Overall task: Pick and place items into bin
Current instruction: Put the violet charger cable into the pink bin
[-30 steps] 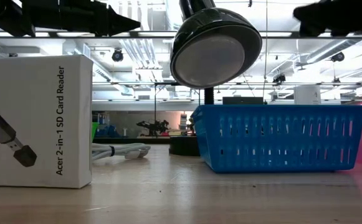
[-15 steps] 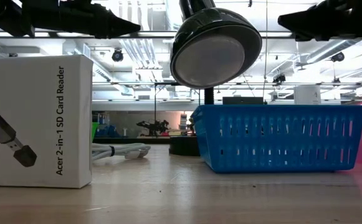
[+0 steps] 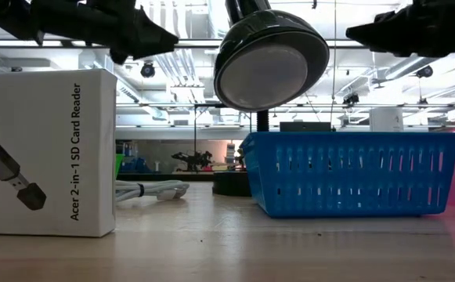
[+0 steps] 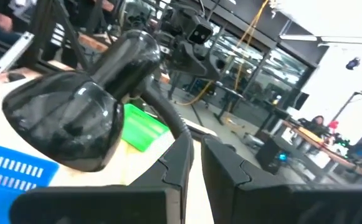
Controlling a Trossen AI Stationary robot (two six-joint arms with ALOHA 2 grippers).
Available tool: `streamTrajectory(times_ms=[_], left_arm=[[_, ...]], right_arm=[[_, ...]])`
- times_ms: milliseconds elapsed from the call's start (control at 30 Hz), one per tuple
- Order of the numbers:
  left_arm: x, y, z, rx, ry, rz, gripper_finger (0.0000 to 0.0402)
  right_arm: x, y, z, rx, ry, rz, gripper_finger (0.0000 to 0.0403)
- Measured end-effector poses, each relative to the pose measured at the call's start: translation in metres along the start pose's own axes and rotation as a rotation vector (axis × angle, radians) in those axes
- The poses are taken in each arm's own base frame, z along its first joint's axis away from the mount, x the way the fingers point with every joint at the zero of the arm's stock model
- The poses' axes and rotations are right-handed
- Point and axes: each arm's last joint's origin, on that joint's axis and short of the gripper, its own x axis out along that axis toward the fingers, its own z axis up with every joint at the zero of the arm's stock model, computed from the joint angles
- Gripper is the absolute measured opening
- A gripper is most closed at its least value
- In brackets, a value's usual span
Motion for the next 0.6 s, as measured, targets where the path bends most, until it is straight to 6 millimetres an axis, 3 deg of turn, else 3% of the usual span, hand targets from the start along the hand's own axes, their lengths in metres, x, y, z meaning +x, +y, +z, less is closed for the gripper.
streamTrajectory(times_ms=[267, 600], left_arm=[[0.004, -0.005, 0.014, -0.185, 0.179, -0.1, 0.0172], [0.006, -0.002, 0.033, -0.102, 0.191, -0.02, 0.0172]], right_arm=[[0.0, -0.003, -0.003, -0.041, 0.074, -0.12, 0.0031], [-0.001, -0.004, -0.005, -0.039, 0.097, -0.158, 0.0031]])
